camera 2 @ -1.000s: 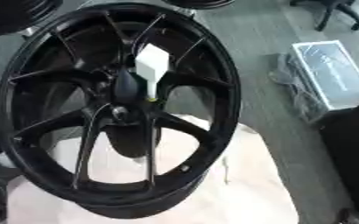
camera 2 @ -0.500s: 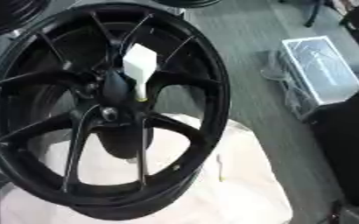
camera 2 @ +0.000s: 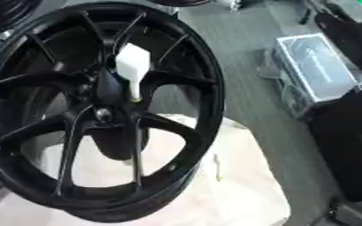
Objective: Pull the pin out of the wheel hub.
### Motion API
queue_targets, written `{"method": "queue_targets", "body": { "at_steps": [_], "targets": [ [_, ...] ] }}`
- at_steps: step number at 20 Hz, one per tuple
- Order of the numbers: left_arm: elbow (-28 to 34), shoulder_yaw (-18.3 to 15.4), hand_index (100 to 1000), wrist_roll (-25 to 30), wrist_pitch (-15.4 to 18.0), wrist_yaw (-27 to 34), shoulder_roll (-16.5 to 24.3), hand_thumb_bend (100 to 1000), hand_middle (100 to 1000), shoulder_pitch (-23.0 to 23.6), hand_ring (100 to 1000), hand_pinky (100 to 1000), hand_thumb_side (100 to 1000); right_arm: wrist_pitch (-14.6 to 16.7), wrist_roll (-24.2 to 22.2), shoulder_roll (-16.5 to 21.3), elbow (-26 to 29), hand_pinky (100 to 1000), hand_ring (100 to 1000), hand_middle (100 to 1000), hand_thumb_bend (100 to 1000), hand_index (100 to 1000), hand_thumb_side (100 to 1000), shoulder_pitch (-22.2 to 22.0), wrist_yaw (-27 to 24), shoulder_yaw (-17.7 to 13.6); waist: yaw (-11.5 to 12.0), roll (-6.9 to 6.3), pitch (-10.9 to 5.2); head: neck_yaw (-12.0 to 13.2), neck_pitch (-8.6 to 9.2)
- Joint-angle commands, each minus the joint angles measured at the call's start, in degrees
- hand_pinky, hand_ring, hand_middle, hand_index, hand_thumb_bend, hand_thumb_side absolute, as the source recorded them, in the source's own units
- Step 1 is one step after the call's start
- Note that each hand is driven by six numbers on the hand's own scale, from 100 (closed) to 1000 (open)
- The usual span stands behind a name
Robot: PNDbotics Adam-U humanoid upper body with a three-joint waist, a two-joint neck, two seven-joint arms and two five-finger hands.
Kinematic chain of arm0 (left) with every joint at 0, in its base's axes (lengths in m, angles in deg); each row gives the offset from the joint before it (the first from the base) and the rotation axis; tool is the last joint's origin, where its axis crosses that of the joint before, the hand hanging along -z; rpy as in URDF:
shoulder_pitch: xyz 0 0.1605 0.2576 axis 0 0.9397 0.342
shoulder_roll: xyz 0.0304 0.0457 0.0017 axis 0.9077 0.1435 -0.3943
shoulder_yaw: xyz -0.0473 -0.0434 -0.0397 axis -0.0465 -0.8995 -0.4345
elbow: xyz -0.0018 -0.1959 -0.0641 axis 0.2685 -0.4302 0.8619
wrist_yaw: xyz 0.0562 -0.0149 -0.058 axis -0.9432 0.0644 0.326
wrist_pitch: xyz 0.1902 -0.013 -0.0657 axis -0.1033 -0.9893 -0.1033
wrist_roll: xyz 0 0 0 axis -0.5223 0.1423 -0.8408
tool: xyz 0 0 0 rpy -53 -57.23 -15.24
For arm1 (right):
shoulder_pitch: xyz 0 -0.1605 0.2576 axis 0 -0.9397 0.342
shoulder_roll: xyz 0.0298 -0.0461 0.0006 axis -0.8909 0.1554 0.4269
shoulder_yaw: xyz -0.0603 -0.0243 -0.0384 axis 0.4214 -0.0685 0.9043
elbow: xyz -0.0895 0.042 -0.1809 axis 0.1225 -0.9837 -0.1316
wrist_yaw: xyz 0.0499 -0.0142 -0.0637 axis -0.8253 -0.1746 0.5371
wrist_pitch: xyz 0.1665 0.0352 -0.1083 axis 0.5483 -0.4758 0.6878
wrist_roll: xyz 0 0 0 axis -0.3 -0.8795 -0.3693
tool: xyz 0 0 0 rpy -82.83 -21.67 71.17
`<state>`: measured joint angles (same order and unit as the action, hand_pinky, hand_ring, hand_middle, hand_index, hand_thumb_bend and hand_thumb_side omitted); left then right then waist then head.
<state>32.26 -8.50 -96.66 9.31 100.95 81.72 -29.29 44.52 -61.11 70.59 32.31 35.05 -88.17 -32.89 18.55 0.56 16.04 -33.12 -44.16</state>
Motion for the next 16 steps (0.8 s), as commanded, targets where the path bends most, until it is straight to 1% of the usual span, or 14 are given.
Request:
{"method": "queue_targets", "body": {
  "at_steps": [1, 3, 5, 7, 9, 11, 13, 16],
  "targets": [
    [0.71, -0.1, 803, 0.18, 0.09, -0.31, 0.69, 386, 684, -0.41, 714, 678, 974, 1.21, -1.41, 1.09, 0.9, 942, 719, 742, 151, 906, 261, 1.09, 2.77, 0.73, 0.14, 0.07, -0.93, -0.51, 0.04],
    [0.67, -0.06, 803, 0.19, 0.08, -0.31, 0.67, 388, 684, -0.44, 714, 678, 978, 2.33, -2.47, 1.02, 0.9, 941, 724, 745, 165, 906, 288, 1.44, 4.45, 1.41, 0.17, 0.11, -0.92, -0.19, 0.04],
    [0.61, -0.07, 803, 0.16, 0.07, -0.3, 0.64, 389, 684, -0.46, 714, 678, 979, 3.58, -3.65, 0.92, 0.9, 938, 727, 747, 175, 905, 313, 1.8, 5.92, 2.11, 0.26, 0.12, -0.89, 0.99, 0.29],
    [0.56, -0.06, 803, 0.13, 0.07, -0.27, 0.58, 390, 684, -0.51, 714, 679, 981, 4.51, -4.68, 0.8, 0.9, 937, 729, 747, 178, 904, 331, 2.08, 7.34, 2.73, 0.33, 0.08, -0.8, 3.42, 1.15],
    [0.58, -0.01, 803, 0.17, 0.06, -0.23, 0.5, 389, 683, -0.65, 714, 679, 980, 4.96, -5.64, 0.58, 0.9, 940, 730, 748, 180, 904, 360, 2.22, 8.94, 3.4, 0.48, 0.0, -0.64, 6.58, 2.22],
    [0.59, 0.0, 803, 0.2, 0.05, -0.22, 0.44, 389, 683, -0.72, 714, 679, 982, 5.16, -6.41, 0.33, 0.9, 939, 730, 748, 184, 905, 373, 2.34, 10.51, 3.98, 0.63, -0.05, -0.48, 8.56, 2.78],
    [0.57, 0.01, 803, 0.19, 0.02, -0.19, 0.42, 388, 683, -0.75, 714, 679, 982, 5.43, -6.89, 0.17, 0.9, 939, 731, 748, 188, 905, 385, 2.48, 11.71, 4.48, 0.7, -0.1, -0.37, 9.38, 2.99],
    [0.6, 0.04, 803, 0.21, 0.01, -0.17, 0.4, 388, 682, -0.84, 714, 679, 982, 5.98, -7.35, -0.02, 0.9, 939, 731, 748, 200, 906, 405, 2.69, 12.77, 4.96, 0.73, -0.1, -0.28, 9.29, 2.81]
  ]
}}
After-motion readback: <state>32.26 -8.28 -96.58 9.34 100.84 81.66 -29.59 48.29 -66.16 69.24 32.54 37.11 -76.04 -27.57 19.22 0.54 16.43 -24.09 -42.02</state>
